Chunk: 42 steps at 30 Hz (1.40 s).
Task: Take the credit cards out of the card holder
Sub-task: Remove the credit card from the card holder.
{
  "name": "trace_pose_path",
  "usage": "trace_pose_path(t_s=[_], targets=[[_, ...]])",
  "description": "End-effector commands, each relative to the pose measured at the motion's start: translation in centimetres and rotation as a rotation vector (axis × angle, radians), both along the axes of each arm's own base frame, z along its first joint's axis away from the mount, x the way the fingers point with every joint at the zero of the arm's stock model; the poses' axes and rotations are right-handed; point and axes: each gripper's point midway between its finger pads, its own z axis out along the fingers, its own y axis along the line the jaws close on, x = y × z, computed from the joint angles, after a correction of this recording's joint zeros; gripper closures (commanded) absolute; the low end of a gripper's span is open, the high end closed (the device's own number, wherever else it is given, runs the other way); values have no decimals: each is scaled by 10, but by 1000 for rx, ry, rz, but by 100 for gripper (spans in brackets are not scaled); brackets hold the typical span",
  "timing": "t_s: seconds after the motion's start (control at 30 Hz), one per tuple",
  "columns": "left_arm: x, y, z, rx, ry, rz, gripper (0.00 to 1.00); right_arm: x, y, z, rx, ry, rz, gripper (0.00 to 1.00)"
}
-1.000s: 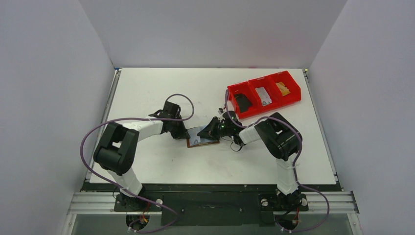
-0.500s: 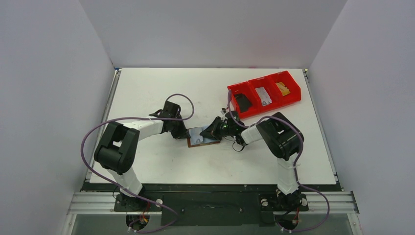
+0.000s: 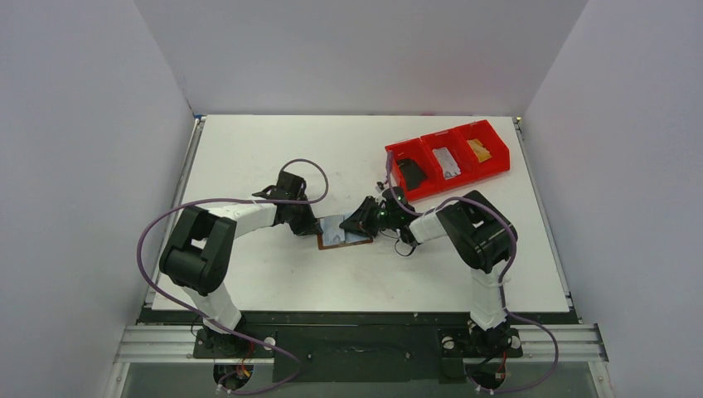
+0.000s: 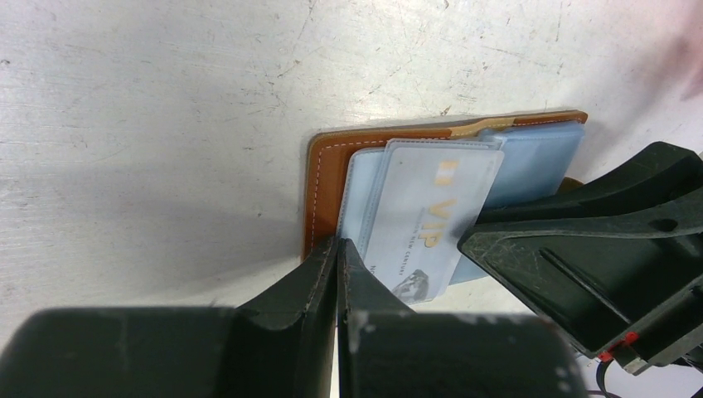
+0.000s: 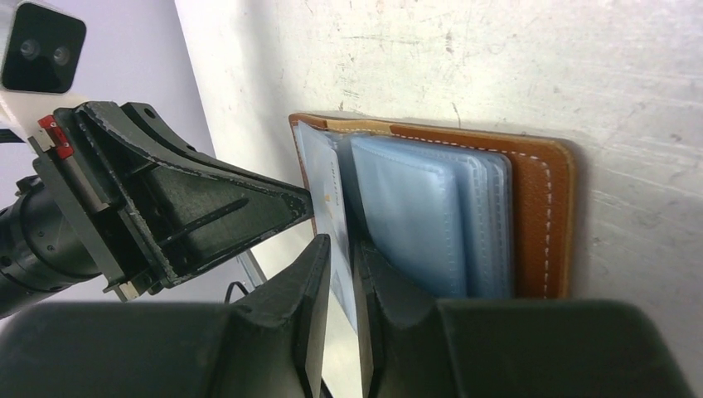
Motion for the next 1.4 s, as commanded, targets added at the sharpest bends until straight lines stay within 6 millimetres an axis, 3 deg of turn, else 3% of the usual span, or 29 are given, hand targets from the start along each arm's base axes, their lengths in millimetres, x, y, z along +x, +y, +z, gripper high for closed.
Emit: trace_pose_path(t_s=[0.0, 0.27, 0.47, 1.37], targets=[[-22, 34, -38, 168, 110, 28, 100, 11, -2, 14, 35, -56, -28, 83], [-21, 33, -37, 164, 105, 26, 100, 10, 4, 17, 68, -49, -26, 82], [-22, 33, -37, 165, 107, 23, 100, 11, 3, 17, 76, -44, -35, 100], [-22, 38, -35, 185, 98, 40, 100, 14, -40, 11, -113, -101, -60, 100]])
